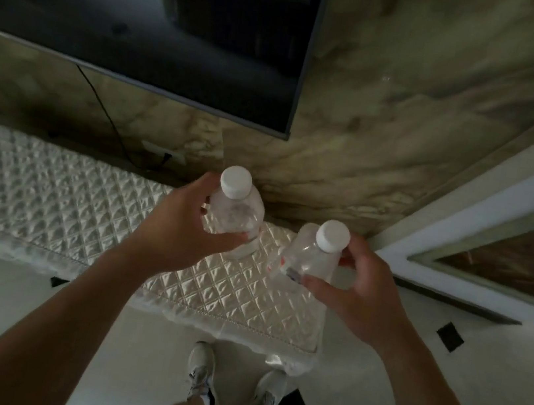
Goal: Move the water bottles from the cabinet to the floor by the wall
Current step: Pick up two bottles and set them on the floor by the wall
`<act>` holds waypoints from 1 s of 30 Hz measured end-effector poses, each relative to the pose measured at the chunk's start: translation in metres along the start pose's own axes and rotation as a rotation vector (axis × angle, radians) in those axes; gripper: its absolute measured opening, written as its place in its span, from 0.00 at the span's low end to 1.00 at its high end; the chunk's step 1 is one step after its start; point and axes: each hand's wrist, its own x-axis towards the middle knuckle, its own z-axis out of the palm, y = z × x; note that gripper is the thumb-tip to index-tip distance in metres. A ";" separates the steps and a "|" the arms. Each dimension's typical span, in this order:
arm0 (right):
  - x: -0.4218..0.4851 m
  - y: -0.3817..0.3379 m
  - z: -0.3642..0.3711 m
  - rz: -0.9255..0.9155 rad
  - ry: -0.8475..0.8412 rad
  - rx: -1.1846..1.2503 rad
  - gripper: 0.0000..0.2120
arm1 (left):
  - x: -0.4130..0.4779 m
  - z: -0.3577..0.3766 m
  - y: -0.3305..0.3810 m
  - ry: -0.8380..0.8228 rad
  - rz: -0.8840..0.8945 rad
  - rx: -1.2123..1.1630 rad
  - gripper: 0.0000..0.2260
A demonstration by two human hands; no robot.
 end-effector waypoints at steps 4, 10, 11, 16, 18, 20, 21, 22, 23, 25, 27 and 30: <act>-0.013 -0.045 -0.020 -0.035 0.031 0.041 0.30 | -0.015 -0.036 0.034 0.005 0.042 -0.053 0.30; -0.028 -0.094 -0.034 -0.085 0.043 0.094 0.29 | -0.039 -0.076 0.069 0.022 0.068 -0.131 0.28; -0.030 -0.101 -0.035 -0.095 0.047 0.101 0.29 | -0.042 -0.081 0.073 0.028 0.067 -0.145 0.28; -0.042 -0.132 -0.036 -0.133 0.074 0.103 0.28 | -0.057 -0.101 0.084 0.055 0.075 -0.167 0.27; -0.044 -0.140 -0.034 -0.139 0.083 0.092 0.28 | -0.061 -0.107 0.086 0.042 0.084 -0.187 0.27; -0.046 -0.146 -0.033 -0.141 0.089 0.097 0.29 | -0.066 -0.114 0.090 0.043 0.094 -0.208 0.26; -0.046 -0.149 -0.032 -0.145 0.086 0.100 0.29 | -0.068 -0.116 0.091 0.044 0.097 -0.212 0.26; -0.046 -0.152 -0.032 -0.153 0.081 0.100 0.29 | -0.071 -0.118 0.091 0.045 0.098 -0.213 0.27; -0.045 -0.155 -0.031 -0.169 0.074 0.095 0.28 | -0.074 -0.121 0.091 0.054 0.100 -0.212 0.27; -0.042 -0.159 -0.032 -0.195 0.060 0.089 0.29 | -0.079 -0.125 0.091 0.075 0.109 -0.205 0.27; -0.038 -0.161 -0.032 -0.224 0.037 0.088 0.29 | -0.084 -0.129 0.091 0.110 0.110 -0.205 0.26; -0.030 -0.165 -0.034 -0.272 0.007 0.093 0.28 | -0.094 -0.130 0.093 0.173 0.098 -0.222 0.26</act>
